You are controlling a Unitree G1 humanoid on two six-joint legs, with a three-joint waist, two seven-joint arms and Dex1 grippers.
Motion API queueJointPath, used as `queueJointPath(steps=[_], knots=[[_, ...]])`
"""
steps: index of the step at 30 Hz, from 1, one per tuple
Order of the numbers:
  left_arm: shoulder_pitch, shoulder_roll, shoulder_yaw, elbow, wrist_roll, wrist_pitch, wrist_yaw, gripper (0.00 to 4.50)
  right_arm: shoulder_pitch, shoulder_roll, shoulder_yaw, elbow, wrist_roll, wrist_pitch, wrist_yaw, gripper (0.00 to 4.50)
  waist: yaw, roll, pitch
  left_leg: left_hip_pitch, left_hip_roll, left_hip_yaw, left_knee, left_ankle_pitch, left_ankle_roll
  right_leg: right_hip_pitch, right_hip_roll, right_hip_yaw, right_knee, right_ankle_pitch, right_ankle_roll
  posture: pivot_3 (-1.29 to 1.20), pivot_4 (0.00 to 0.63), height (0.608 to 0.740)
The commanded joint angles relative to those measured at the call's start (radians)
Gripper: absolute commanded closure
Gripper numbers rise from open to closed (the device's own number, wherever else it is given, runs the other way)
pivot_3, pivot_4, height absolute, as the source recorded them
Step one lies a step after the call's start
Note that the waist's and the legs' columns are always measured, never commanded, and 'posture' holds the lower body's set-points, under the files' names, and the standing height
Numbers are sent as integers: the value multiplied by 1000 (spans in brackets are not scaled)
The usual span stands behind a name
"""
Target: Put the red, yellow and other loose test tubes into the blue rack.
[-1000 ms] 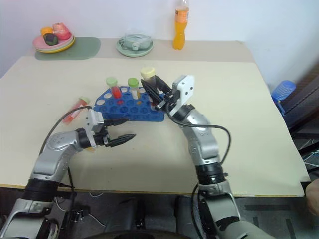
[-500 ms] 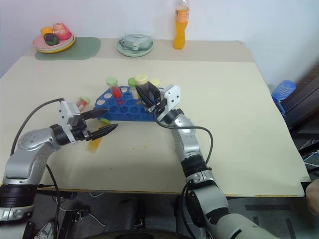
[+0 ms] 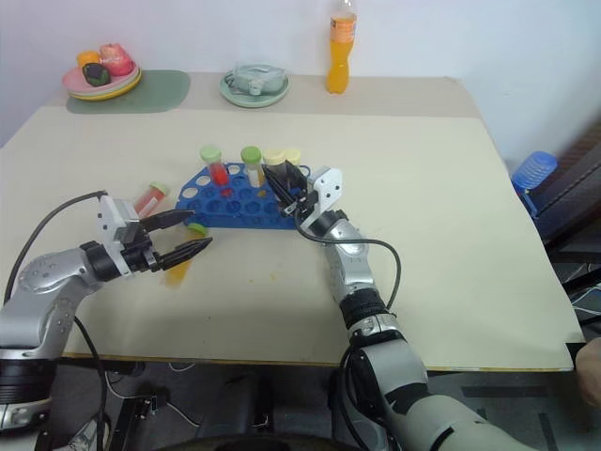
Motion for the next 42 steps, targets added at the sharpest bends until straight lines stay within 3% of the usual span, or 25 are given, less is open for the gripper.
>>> queueJointPath(steps=[1,9,24,30,31,36,42], knots=[[0,7,26,-5,-11,-30,-8,810,-4,-8,-20,-8,7,-21,3,3681,0,0,0,0,0,0,0,0,0,0,0,0,0,0,0,0,150,740],[-20,6,12,38,2,-62,-28,810,25,-8,-16,-4,-10,-40,-1,3681,0,0,0,0,0,0,0,0,0,0,0,0,1,0,0,0,150,740],[-7,11,20,39,-2,-68,-48,810,-55,30,-30,234,-96,-186,-125,3681,-21,0,0,2,0,0,0,1,-2,0,0,0,4,0,0,0,150,740],[12,-9,44,40,-32,-54,-32,810,-10,39,-57,217,-22,-217,-10,3681,-20,0,0,3,0,0,0,1,-2,0,0,0,6,0,0,0,150,740],[14,-12,44,44,-31,-57,-32,810,0,39,-56,211,-21,-223,1,2628,-20,0,0,3,0,0,0,1,-2,0,0,0,6,0,0,0,150,740],[15,-40,59,42,-64,-44,-6,810,51,12,-33,168,-94,-255,-53,74,-22,0,0,3,1,0,0,1,-2,0,0,0,6,0,0,0,150,740],[45,-96,94,-62,-115,36,144,810,153,-80,21,-42,-174,-174,-90,74,-16,-1,-1,2,0,-1,0,1,-2,0,-1,1,6,0,-1,0,150,740]])
